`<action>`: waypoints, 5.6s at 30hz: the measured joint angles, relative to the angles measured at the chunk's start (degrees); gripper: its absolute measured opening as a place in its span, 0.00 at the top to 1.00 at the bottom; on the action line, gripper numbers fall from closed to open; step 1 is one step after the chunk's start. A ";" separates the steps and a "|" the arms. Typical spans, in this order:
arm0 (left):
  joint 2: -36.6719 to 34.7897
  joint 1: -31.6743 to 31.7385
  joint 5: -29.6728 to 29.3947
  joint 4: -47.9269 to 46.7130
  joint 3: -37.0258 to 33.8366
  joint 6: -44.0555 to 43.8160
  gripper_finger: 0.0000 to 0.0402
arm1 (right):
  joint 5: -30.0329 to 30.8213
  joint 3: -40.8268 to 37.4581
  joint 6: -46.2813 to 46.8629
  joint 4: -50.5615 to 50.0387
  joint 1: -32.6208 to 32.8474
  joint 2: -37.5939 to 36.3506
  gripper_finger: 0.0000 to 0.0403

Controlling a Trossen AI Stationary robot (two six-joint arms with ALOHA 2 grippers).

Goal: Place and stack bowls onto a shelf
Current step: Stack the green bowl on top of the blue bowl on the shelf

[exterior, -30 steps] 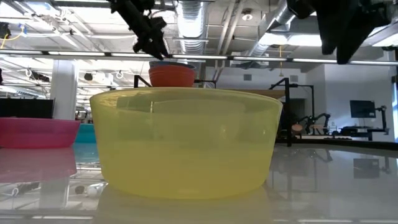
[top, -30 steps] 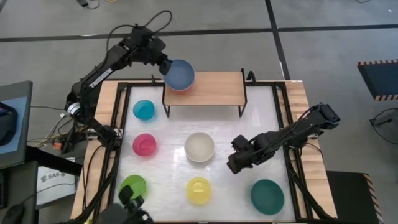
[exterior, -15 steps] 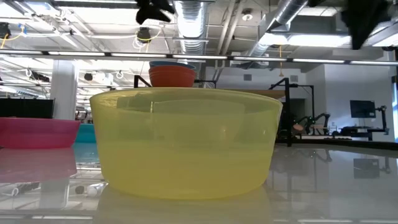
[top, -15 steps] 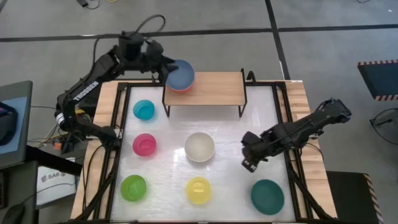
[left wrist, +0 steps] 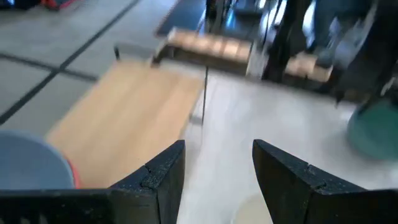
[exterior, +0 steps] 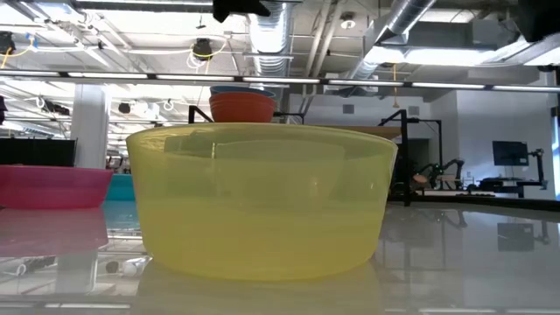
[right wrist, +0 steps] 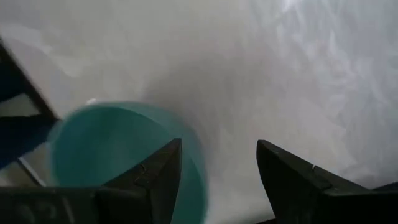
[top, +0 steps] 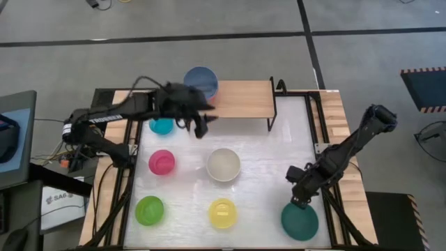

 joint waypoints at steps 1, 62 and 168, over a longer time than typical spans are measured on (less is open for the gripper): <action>0.04 -0.97 -1.03 -0.55 -0.94 -0.60 0.57 | 0.00 -0.69 0.11 0.55 0.75 0.33 0.42; 9.49 -11.34 -9.09 14.70 -4.61 -13.74 0.57 | 38.34 17.08 -18.71 4.63 -31.49 7.11 0.93; 11.89 -4.41 -7.60 13.79 -4.70 -13.76 1.00 | 44.66 23.48 -43.09 19.79 -33.46 6.57 0.68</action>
